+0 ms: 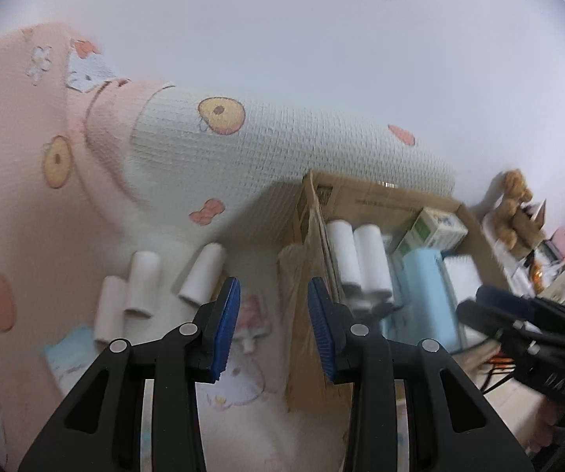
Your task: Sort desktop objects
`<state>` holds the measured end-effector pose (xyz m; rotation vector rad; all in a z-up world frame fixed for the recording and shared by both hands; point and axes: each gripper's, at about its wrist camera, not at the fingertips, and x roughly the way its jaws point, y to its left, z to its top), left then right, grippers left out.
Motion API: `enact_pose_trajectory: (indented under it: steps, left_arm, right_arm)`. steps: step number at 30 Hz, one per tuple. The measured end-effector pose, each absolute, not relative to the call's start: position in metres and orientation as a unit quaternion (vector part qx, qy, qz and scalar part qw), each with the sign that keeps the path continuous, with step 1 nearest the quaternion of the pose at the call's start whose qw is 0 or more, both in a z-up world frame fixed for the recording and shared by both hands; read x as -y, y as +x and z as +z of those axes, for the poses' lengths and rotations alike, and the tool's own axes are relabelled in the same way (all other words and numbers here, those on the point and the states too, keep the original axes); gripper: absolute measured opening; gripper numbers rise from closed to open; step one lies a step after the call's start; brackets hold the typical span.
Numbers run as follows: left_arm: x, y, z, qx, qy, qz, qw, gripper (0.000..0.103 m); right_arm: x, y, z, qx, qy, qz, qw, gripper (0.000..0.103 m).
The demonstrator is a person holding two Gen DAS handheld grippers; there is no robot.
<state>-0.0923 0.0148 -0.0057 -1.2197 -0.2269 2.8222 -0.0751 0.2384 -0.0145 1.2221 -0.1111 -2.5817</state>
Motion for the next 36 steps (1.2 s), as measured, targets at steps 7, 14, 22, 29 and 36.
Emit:
enact_pose_trajectory:
  steps: [7,14,22,29,36]
  left_arm:
    - [-0.044,-0.048,0.014,0.034,-0.389,0.920,0.023,0.040]
    - [-0.069,-0.018,0.033,0.006,-0.380,0.924,0.036,0.045]
    - [-0.096,0.000,0.046,-0.047,-0.367,0.929,0.032,0.053]
    - [-0.105,0.001,0.043,-0.044,-0.380,0.923,0.043,0.055]
    - [-0.108,0.001,0.041,-0.049,-0.379,0.923,0.045,0.055]
  right_arm:
    - [-0.244,-0.037,0.004,0.031,0.409,-0.901,0.139,0.043]
    - [-0.246,-0.005,0.020,0.014,0.388,-0.911,0.140,0.043]
    - [-0.246,0.013,0.032,-0.028,0.371,-0.921,0.114,0.043]
    - [-0.244,0.021,0.035,-0.051,0.368,-0.923,0.099,0.043]
    - [-0.249,0.015,0.027,-0.045,0.393,-0.915,0.085,0.043]
